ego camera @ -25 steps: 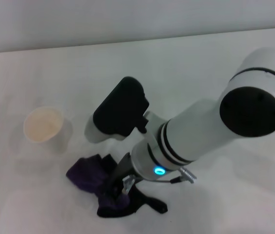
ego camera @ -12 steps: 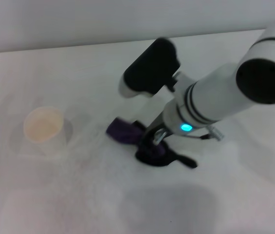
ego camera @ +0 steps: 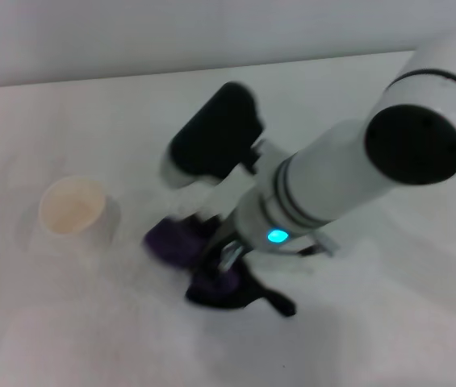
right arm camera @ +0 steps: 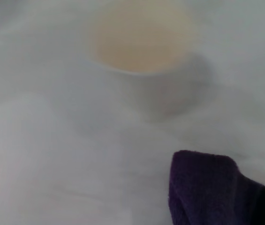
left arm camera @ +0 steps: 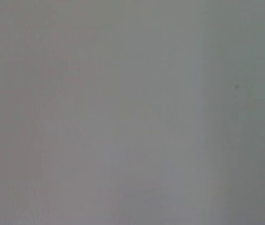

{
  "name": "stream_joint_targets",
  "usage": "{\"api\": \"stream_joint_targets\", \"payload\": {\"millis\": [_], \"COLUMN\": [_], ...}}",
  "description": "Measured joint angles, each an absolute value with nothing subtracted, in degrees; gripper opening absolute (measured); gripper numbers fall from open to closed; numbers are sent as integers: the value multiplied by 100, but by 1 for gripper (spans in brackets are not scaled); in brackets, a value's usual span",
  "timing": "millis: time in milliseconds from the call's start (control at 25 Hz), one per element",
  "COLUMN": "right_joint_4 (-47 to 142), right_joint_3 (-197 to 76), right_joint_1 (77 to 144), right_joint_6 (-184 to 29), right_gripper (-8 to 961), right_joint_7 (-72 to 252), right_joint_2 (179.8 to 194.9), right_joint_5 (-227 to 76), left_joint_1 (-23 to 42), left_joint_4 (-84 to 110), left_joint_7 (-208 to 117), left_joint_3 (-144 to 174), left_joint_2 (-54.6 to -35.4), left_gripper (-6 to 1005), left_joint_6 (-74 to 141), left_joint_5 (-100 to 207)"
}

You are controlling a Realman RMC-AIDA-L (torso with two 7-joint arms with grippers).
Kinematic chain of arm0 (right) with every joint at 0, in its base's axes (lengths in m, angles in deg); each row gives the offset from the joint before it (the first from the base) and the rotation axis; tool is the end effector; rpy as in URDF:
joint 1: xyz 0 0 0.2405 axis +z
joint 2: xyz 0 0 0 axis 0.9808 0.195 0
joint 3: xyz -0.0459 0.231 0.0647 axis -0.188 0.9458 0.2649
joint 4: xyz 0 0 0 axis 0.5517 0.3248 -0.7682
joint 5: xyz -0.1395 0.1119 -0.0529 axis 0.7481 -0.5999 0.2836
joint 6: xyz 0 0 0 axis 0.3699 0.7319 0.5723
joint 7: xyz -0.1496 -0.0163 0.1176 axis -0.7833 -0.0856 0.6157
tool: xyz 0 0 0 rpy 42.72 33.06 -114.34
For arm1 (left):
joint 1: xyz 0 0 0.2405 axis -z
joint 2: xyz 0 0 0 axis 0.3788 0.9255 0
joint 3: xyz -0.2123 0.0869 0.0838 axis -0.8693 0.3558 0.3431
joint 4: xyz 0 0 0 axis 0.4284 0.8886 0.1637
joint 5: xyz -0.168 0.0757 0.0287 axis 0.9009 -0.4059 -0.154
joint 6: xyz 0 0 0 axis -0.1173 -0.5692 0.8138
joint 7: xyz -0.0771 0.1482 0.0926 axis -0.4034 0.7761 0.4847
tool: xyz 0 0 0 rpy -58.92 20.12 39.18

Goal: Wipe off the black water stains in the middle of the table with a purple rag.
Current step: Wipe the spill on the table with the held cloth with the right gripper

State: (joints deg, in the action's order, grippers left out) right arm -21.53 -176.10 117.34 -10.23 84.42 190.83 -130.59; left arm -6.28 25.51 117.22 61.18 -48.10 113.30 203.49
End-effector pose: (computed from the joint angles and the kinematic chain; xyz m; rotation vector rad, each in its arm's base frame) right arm 0.1540 0.2990 -0.1531 -2.6602 0.8339 -0.4101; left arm -0.3306 0.3287 0.0531 -1.6298 -0.3840 -0.6186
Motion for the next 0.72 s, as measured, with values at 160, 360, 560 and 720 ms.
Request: {"api": "stream_joint_targets", "payload": {"millis": [160, 360, 560, 720], "right_joint_4": [-2044, -2089, -2125, -2031], "right_joint_3": [-18009, -17836, -16948, -15959], "right_joint_1": [11937, 11792, 11392, 11056], "right_joint_6": [-1270, -1294, -894, -609], "right_gripper": [87, 88, 89, 90], "right_joint_7": [8379, 8314, 8240, 7717], "right_joint_2": [19083, 19052, 19023, 19002], "right_joint_5": [-13623, -13572, -12711, -12365], "left_joint_1": [-634, -705, -777, -798], "left_joint_4": [2646, 2662, 2662, 2660], "left_joint_7": [11722, 11722, 11722, 11723], "left_joint_3": [6119, 6119, 6119, 6119], "left_joint_2": [-4833, -4837, -4842, -4845], "left_gripper": [883, 883, 883, 883], "left_joint_6": [11330, 11360, 11352, 11333], "left_joint_5": [20348, 20340, 20361, 20368]}}
